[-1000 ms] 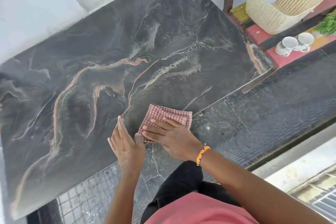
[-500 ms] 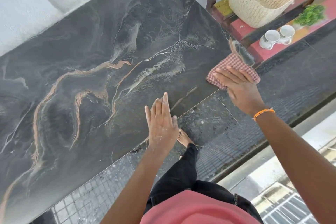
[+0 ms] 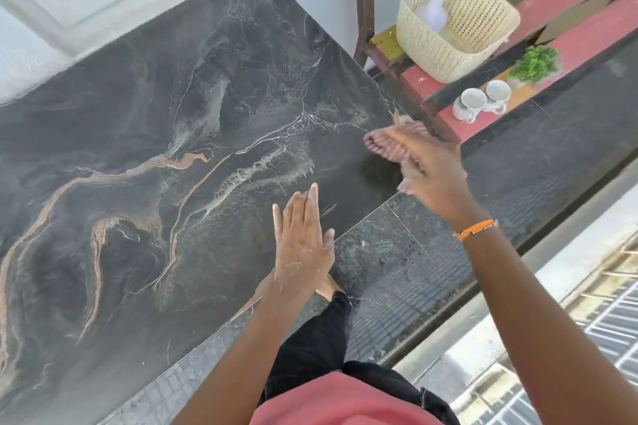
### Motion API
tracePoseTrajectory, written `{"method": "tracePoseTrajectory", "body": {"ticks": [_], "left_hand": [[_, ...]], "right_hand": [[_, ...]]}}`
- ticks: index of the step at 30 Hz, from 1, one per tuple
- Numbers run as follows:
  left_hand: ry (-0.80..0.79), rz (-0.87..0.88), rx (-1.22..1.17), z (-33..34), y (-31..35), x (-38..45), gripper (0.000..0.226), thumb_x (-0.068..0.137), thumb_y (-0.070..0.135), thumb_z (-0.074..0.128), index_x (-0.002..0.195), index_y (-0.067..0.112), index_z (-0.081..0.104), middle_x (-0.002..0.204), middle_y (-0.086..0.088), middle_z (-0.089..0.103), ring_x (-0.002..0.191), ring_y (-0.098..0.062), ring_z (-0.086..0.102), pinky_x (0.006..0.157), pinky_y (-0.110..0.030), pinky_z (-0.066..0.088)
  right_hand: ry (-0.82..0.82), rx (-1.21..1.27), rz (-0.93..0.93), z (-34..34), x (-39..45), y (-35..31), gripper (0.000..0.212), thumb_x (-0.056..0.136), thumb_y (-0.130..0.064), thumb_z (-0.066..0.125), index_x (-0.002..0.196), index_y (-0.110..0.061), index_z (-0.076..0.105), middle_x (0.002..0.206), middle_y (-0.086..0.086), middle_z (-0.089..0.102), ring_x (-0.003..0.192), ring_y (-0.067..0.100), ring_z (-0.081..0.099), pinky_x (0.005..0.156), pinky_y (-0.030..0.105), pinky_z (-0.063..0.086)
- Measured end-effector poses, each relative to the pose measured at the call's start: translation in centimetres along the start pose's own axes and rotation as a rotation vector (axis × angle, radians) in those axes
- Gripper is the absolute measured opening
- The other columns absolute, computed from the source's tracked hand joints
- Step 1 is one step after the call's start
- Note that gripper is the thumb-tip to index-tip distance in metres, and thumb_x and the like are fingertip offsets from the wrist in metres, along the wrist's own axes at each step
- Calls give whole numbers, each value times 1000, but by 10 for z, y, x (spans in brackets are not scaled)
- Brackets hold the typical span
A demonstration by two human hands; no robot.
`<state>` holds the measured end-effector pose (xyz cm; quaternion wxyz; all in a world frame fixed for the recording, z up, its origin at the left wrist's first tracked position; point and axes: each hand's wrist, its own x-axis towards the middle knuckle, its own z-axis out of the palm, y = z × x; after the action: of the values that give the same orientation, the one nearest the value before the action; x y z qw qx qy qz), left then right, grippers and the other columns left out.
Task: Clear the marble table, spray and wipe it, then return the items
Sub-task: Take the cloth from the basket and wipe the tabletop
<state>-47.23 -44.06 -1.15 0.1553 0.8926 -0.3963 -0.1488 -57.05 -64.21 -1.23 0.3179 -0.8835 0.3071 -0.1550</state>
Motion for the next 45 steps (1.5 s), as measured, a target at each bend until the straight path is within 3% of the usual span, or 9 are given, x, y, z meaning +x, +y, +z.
{"method": "tracePoseTrajectory", "body": {"ticks": [3, 9, 14, 17, 25, 28, 36, 40, 45], "left_hand": [[-46, 30, 28, 2, 2, 9, 75, 91, 27, 48, 148, 14, 1, 153, -5, 20, 144, -19, 6, 113, -38, -16], [-108, 61, 146, 5, 8, 29, 98, 81, 51, 59, 148, 14, -1, 154, -3, 18, 146, -20, 2, 108, -43, -19], [-161, 38, 164, 7, 16, 44, 111, 71, 50, 69, 148, 20, -5, 155, 2, 9, 145, -21, -4, 109, -50, -17], [-203, 21, 137, 7, 18, 47, 114, 71, 46, 71, 147, 23, -11, 155, 3, 4, 145, -22, -9, 109, -51, -17], [-222, -44, 126, 6, 16, 52, 120, 67, 54, 70, 146, 20, -13, 156, -1, -1, 143, -26, -17, 107, -53, -19], [-196, -67, 121, 4, 12, 49, 126, 62, 58, 71, 146, 19, -13, 156, -5, 0, 143, -28, -17, 105, -52, -20], [-228, -328, 199, 14, 14, 43, 137, 35, 78, 65, 144, 9, 16, 148, -18, 33, 141, -37, 13, 105, -61, 10], [-205, -414, 134, 15, 46, 62, 138, 53, 70, 67, 144, 13, -20, 156, -11, -12, 134, -28, -31, 104, -53, -19], [-144, -400, 51, 26, 93, 101, 135, 56, 67, 68, 144, 13, -20, 156, -7, -16, 132, -24, -36, 102, -47, -26]], "right_hand": [[-418, -322, -89, 48, -15, -12, 49, 96, -41, 27, 145, -39, 23, 157, -9, 13, 147, 22, 6, 115, 58, -1], [-257, -559, -135, 68, 7, 2, 51, 96, -41, 22, 146, -36, 18, 154, -10, 28, 142, 27, 26, 112, 56, 5], [-213, -519, 43, 43, 72, 23, 55, 97, -31, 32, 148, -35, 11, 156, -15, 20, 144, 24, 20, 113, 57, 15], [-120, -410, 206, 24, 76, 34, 60, 93, -19, 39, 148, -31, 19, 155, -13, 23, 132, 29, 36, 103, 52, 36], [-26, -421, 324, -11, 9, 28, 55, 85, -4, 48, 138, -19, 42, 137, 1, 52, 99, 36, 50, 84, 48, 44], [8, -465, 177, -7, 19, -4, 52, 84, -11, 46, 135, -23, 44, 133, -2, 56, 101, 32, 51, 83, 45, 43], [-591, -564, -570, 59, 44, -8, 54, 95, -49, 25, 147, -37, 16, 155, -7, 21, 142, 32, 21, 110, 59, 16], [-572, -518, -592, 66, 129, -2, 53, 97, -43, 29, 148, -39, 12, 158, -8, 12, 145, 32, 11, 113, 57, 4], [-476, -526, -449, 69, 252, 13, 58, 97, -36, 34, 149, -35, 8, 160, -2, 3, 146, 34, 3, 116, 58, 7]]}}
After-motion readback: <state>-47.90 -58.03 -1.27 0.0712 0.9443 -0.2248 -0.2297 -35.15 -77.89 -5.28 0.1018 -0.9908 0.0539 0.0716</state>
